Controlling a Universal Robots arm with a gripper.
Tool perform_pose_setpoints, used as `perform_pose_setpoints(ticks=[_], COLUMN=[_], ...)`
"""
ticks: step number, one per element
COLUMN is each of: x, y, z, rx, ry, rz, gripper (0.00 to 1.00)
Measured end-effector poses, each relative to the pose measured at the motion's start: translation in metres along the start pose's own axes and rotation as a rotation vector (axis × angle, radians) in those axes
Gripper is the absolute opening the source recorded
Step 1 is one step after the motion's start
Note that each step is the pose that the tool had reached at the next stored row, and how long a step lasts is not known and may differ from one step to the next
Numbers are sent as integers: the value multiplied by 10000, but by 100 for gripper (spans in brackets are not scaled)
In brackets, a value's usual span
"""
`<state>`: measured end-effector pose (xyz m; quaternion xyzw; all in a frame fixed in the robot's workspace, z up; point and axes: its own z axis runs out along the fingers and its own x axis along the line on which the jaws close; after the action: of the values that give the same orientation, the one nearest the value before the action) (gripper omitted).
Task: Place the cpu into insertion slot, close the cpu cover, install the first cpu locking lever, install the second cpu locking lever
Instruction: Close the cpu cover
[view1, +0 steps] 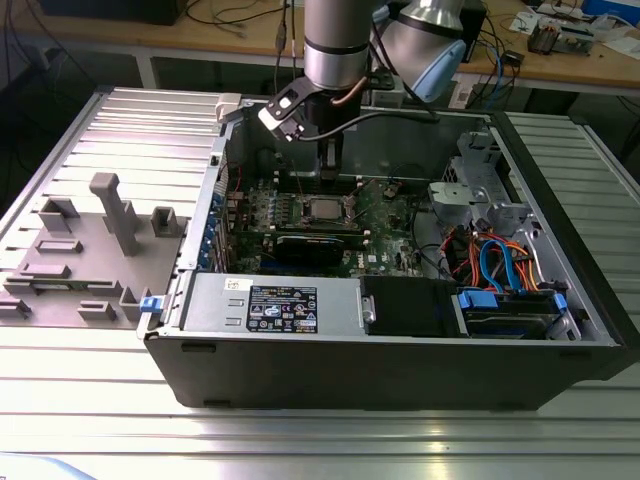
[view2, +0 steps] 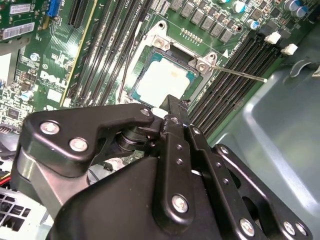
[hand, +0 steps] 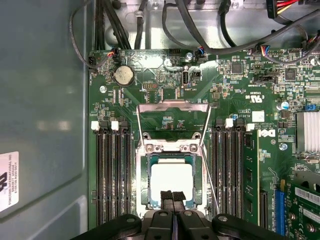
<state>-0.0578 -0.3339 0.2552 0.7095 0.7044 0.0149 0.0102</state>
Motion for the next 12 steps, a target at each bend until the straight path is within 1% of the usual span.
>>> perform_pose_setpoints(ticks=[3,4,5,7,9,10,12], x=[0,1,1,1,2,2,2], y=[4,5,8,12,20,51,94], z=[-47,-72,-130,-182,-194,-193,-192], rx=[3,3,4,6,17,72,133], ry=[0,0,0,0,1,0,-1], rz=[-1,0,0,0,-2,1,0], gripper=[11,11,11,11,11,11,11])
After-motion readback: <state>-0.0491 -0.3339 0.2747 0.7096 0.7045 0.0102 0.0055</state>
